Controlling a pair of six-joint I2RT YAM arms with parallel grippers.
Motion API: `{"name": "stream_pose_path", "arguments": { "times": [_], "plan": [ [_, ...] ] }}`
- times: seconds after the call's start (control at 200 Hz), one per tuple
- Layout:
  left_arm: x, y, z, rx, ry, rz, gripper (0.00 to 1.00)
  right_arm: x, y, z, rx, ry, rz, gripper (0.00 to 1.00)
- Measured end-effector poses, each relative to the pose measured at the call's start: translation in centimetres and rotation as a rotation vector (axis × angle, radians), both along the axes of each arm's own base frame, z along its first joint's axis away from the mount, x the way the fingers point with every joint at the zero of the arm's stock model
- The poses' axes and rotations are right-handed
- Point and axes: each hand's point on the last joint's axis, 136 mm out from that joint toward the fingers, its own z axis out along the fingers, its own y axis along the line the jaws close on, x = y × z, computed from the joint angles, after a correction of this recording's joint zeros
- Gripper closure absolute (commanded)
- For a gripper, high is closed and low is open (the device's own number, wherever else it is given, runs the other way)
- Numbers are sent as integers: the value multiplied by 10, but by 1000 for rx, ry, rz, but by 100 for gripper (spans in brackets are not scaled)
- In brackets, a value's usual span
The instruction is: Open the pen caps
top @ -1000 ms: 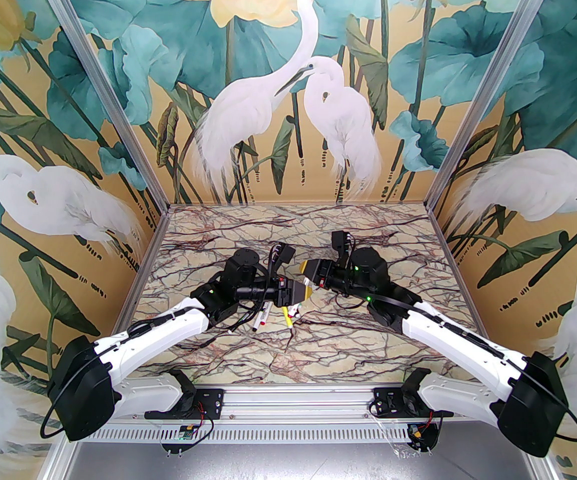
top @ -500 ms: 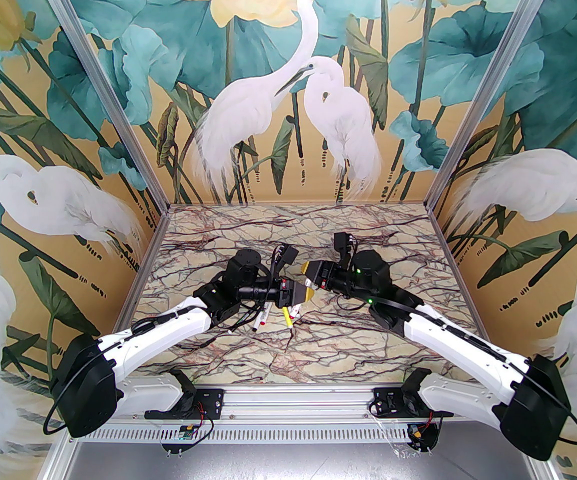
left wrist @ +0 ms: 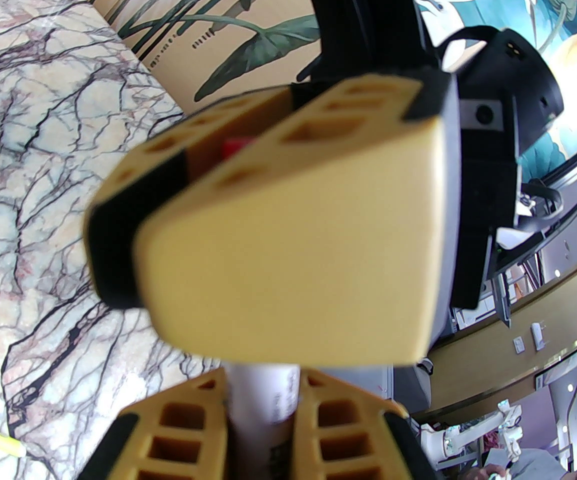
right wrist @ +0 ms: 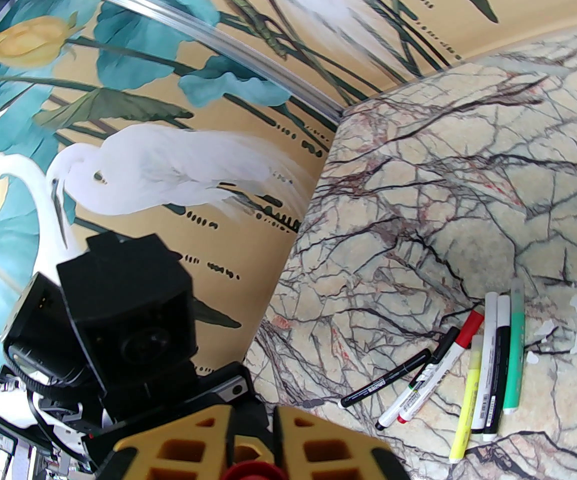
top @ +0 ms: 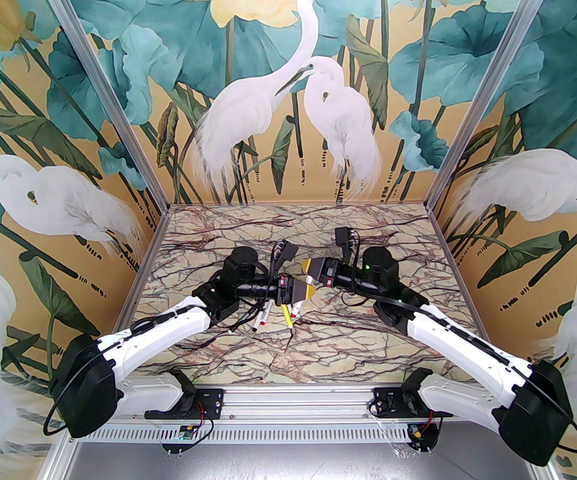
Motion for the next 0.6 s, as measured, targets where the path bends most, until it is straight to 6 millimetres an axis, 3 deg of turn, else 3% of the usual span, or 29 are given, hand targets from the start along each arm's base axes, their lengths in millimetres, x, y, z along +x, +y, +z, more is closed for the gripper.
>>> {"name": "stream_pose_path", "arguments": {
  "times": [0.435, 0.6],
  "plan": [
    [14, 4, 6, 29, -72, 86, 100, 16, 5, 8, -74, 2, -31, 87],
    [19, 5, 2, 61, -88, 125, 100, 23, 4, 1, -118, 42, -63, 87]
  ]
}}
